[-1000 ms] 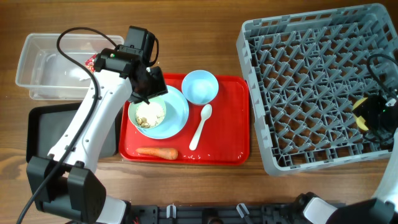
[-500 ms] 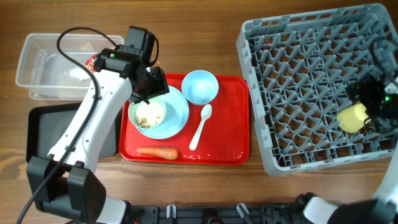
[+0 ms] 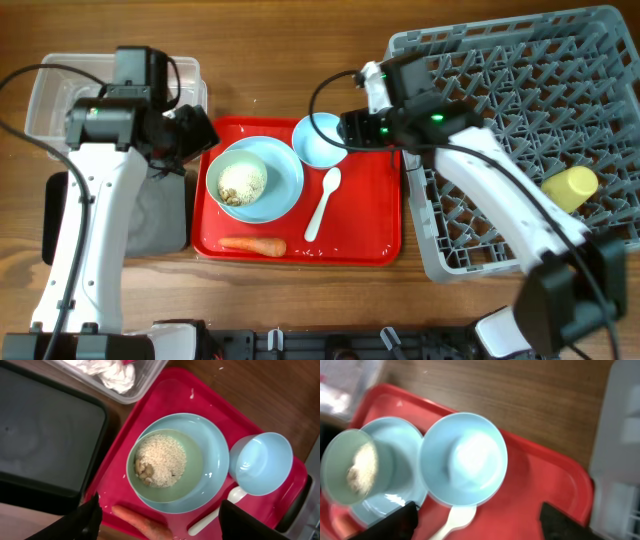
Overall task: Sort waste into correct bins and load items into the dishwasher rack
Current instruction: 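Place the yellow cup in the rack with the right gripper, then grasp the light-blue bowl with the right gripper and place it in the rack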
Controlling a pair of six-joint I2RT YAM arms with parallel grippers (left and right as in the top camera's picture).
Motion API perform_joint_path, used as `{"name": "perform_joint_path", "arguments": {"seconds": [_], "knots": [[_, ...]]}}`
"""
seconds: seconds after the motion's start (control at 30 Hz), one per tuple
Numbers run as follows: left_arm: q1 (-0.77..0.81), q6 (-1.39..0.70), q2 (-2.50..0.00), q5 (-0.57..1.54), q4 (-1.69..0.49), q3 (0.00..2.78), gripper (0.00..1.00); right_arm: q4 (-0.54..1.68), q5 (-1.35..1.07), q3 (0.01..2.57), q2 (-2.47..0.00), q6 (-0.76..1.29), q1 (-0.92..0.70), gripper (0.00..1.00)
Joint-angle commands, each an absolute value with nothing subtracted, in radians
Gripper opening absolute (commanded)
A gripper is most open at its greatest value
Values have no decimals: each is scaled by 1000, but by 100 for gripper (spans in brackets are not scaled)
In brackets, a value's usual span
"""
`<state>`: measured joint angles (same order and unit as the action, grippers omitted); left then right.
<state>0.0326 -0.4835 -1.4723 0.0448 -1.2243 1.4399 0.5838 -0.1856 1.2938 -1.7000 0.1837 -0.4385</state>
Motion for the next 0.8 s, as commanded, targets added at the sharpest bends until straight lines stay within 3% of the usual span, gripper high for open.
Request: {"name": "perform_joint_path", "arguments": {"seconds": [0.0, 0.17, 0.2, 0.23, 0.43, 0.53, 0.63, 0.77], "knots": [[-2, -479, -1462, 31, -1244, 1440, 79, 530, -107, 1301, -1864, 350, -457, 58], [-3, -479, -1462, 31, -1243, 1440, 80, 513, -104, 1301, -1971, 423, -457, 24], [-3, -479, -1462, 31, -1243, 1440, 79, 512, -104, 1301, -1971, 422, -457, 11], [-3, -479, -1462, 31, -1243, 1440, 79, 510, -104, 1302, -1962, 422, -457, 5], [-3, -479, -1462, 31, -1243, 1440, 79, 534, 44, 1356, -1694, 312, -413, 4], [-3, -479, -1462, 31, -1243, 1440, 79, 505, 319, 1357, -1469, 143, -303, 4], [-3, -479, -1462, 31, -1242, 1440, 79, 463, 588, 1357, -1408, -114, -149, 4], [-3, -479, -1462, 31, -1238, 1440, 79, 415, 730, 1349, -1439, -122, 81, 4]]}}
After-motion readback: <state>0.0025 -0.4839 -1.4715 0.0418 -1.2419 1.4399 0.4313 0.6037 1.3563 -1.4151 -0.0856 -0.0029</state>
